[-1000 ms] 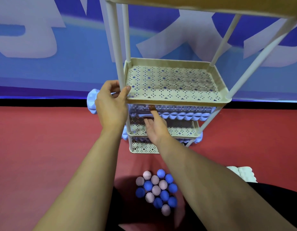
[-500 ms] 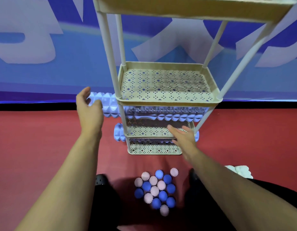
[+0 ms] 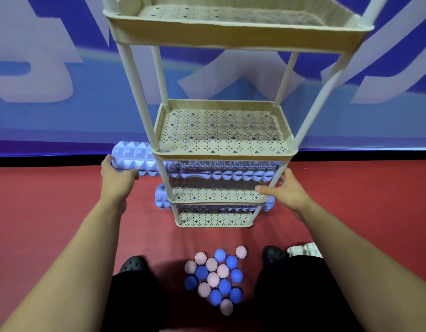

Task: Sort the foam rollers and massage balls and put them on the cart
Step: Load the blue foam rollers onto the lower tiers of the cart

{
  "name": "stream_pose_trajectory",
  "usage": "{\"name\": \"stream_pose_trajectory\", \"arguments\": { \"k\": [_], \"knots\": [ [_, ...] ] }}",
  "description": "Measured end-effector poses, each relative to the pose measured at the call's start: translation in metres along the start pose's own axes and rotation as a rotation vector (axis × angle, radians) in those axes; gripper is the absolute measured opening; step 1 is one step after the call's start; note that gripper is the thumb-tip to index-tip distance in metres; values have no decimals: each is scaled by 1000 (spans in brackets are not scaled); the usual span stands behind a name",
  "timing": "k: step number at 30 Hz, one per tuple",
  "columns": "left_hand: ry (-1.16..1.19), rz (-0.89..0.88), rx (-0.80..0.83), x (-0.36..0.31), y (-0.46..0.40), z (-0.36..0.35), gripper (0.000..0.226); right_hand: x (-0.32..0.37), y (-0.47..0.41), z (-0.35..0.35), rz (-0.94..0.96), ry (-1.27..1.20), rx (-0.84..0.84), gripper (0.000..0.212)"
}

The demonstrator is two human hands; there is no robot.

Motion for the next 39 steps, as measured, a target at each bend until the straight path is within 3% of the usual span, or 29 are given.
{"name": "stream_pose_trajectory", "arguments": {
  "k": [4,6,10,16,20,29,32,35,37,39],
  "knots": [
    [39,-3,35,3,-3,-4,51,-1,-9,-1,4,-56,31,81],
    [27,-49,22,6,-2,-7,50,0,-12,-1,41,-74,25,80],
    [6,-83,62,6,4,-13,78,9,-17,10,104,-198,-61,92],
    [-41,-113,320,3,16,-28,103,4,-10,40,146,-147,-132,95],
    [-95,-150,387,7,24,-39,88,-3,-5,52,125,-98,-111,96],
    [-251,-221,382,11,28,-41,77,-2,-1,48,77,54,-101,100],
    [-324,-185,384,11,34,-39,80,-1,4,51,93,180,-103,103],
    [-444,-142,318,5,45,-39,65,1,12,58,68,260,-107,92],
    [-594,7,271,3,56,-40,82,5,18,65,48,271,-108,80],
    [-678,70,310,-6,75,-49,80,8,27,77,14,305,-104,80]
  ]
}}
Point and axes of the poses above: each hand's wrist, its own y-axis away from the middle knuckle, its own z-axis out of the back of the hand, x = y × z, the point moved 2 cm from there along -y, towards the middle knuckle, and after that the axes turned 6 degrees about -z, right-handed, at the moved point
